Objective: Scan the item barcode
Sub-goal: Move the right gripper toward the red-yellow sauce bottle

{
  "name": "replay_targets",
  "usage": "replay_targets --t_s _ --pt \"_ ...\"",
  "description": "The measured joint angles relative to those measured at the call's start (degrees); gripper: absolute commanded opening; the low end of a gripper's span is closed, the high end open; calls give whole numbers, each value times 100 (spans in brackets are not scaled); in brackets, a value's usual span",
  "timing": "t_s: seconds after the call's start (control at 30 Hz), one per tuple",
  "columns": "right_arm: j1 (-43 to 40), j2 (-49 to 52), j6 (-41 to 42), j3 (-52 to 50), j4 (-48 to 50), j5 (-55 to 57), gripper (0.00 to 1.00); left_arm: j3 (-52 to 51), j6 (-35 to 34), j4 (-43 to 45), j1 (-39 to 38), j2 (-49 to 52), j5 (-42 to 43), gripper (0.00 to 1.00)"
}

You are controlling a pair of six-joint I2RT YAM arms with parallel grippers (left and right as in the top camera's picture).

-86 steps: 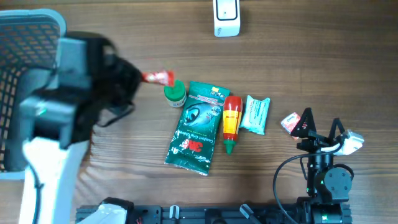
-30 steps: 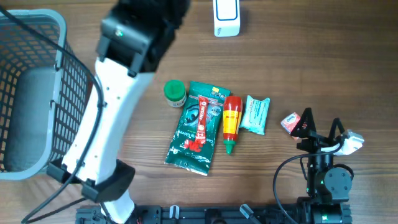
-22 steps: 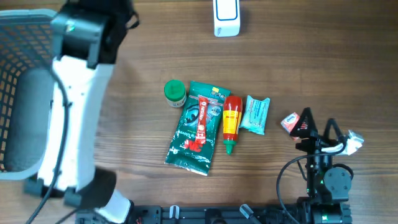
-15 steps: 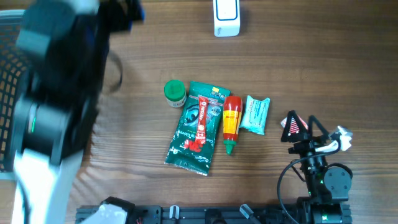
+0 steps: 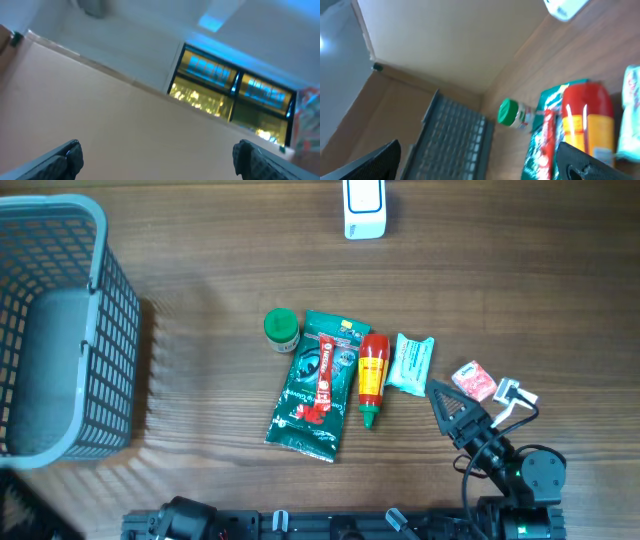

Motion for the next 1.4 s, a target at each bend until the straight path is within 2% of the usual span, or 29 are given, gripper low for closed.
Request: replay_targets --t_s 0.17,0.33,0.5,0.57,0.63,0.7,0.77,0.93,1.0,1.17,1.3,1.4 --pt "0 0 544 0 -4 -448 100 -24 -26 103 0 -136 -260 100" --pt "0 2 -92 0 -138 -1123 100 -103 50 7 46 50 -507 100" --pt "0 474 -476 0 -188 -1403 99 -122 103 -122 1064 79 -302 100" --pt "4 1062 -907 120 -717 -1248 99 -129 105 -407 1858 28 28 100" --pt "7 1576 -1408 463 -1676 -872 99 -131 11 -448 2223 -63 400 100" --pt "9 2229 -2031 1102 -2863 -256 99 -133 -155 -437 2258 -247 890 100" --pt "9 2852 -2621 1902 -3622 389 99 -133 -247 -446 2223 -463 1217 100" --pt "9 4065 -3318 3818 -4697 1449 99 -133 -332 -645 2321 -1080 1473 100" --pt "9 4400 -3405 4179 -4983 1722 99 -26 -337 -866 2409 -1425 1537 100" --pt "9 4835 -3432 4411 -5272 2146 100 31 -334 -837 2500 -1473 1436 100" --pt "9 4837 -3300 4415 -4883 2216 100 17 -345 -433 2551 -1473 879 100" --pt "55 4846 -3303 4415 -4835 2282 100 22 -358 -455 2551 -1473 216 100"
